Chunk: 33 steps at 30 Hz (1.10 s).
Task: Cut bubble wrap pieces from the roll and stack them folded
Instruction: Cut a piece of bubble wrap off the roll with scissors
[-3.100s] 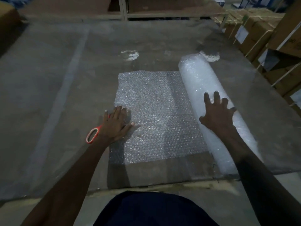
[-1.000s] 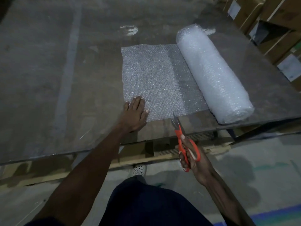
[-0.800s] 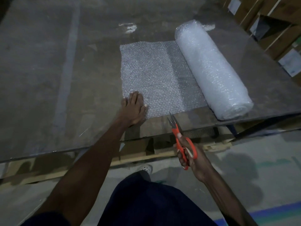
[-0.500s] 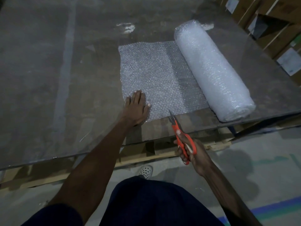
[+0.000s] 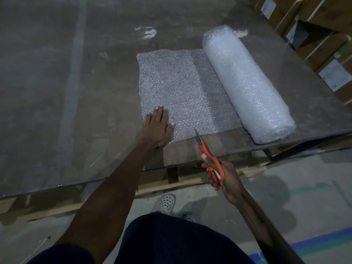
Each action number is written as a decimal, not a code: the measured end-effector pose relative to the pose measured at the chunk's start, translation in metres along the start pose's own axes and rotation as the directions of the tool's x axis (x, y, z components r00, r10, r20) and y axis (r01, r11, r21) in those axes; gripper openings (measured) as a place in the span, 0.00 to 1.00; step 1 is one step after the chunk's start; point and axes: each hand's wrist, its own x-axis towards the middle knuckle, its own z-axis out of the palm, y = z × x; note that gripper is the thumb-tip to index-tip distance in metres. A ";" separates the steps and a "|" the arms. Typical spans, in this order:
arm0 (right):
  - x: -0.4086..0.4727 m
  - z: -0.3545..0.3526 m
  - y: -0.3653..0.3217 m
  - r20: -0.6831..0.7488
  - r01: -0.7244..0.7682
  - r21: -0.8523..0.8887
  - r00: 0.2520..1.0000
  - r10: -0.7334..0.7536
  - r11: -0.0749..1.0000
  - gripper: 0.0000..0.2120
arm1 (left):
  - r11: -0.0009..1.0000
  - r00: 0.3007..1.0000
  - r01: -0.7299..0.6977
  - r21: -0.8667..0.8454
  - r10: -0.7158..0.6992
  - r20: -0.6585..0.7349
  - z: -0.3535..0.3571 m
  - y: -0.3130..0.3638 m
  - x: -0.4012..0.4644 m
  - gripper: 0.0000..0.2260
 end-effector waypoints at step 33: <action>0.016 0.011 0.000 -0.075 0.023 0.033 0.997 -0.020 0.999 0.25 | 1.000 1.000 -0.002 -0.004 0.002 0.000 0.000 0.001 -0.001 0.31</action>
